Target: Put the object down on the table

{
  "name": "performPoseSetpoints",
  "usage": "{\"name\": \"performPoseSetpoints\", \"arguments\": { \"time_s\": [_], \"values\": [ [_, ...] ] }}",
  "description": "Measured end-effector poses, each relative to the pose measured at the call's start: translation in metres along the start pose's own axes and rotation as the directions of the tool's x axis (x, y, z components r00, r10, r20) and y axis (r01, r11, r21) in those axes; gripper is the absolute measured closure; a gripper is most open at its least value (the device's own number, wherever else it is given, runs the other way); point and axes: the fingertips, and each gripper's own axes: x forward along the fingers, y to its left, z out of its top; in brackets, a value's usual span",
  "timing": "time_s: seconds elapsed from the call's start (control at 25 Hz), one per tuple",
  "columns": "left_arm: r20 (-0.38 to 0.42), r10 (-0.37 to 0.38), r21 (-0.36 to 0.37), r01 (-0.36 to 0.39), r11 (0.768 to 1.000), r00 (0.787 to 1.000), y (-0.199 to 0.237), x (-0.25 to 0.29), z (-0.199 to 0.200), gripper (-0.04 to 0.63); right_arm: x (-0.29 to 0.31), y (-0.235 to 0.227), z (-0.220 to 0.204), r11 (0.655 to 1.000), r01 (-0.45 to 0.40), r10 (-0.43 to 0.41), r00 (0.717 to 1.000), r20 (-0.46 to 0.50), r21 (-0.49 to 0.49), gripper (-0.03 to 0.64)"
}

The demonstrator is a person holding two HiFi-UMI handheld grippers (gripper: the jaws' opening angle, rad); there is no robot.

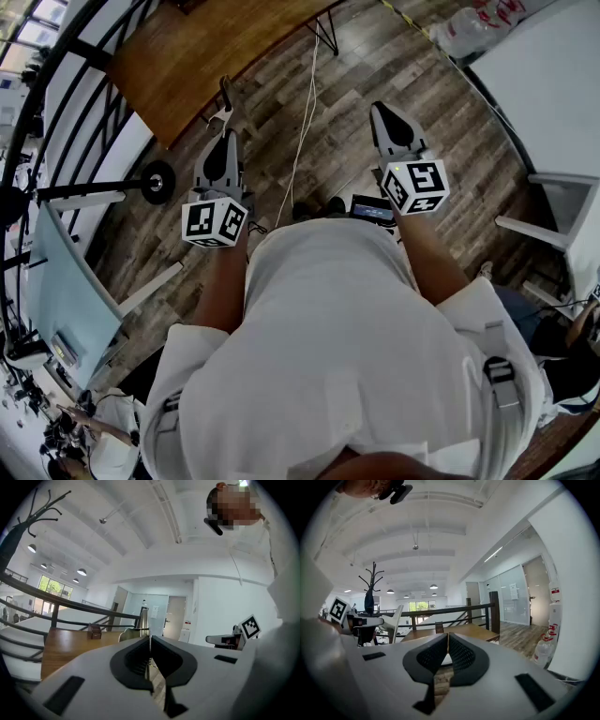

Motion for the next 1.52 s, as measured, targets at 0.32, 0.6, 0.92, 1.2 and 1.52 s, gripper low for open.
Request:
{"name": "performPoseSetpoints", "arguments": {
  "time_s": [0.32,0.6,0.92,1.2,1.52],
  "values": [
    [0.034,-0.001,0.027,0.000,1.000,0.999,-0.011,0.017,0.017,0.577,-0.007,-0.022,-0.001,1.000,0.005,-0.005,1.000,0.006,-0.005,0.591],
    [0.030,-0.036,0.010,0.036,0.999,0.999,-0.032,0.022,0.017,0.577,-0.031,-0.053,-0.002,0.998,0.004,-0.008,0.998,0.055,0.068,0.589],
    [-0.035,-0.090,0.012,0.090,0.996,0.995,-0.074,0.040,-0.002,0.577,-0.064,-0.076,-0.015,0.994,-0.058,0.052,0.996,0.073,0.092,0.589],
    [-0.078,-0.140,-0.017,0.139,0.990,0.987,-0.117,0.065,-0.035,0.577,-0.087,-0.109,-0.045,0.993,-0.041,0.038,0.999,0.033,0.114,0.589],
    [-0.131,-0.175,-0.036,0.172,0.984,0.976,-0.128,0.097,-0.055,0.577,-0.070,-0.140,-0.055,0.987,0.000,-0.001,1.000,0.010,0.159,0.589]
  ]
}}
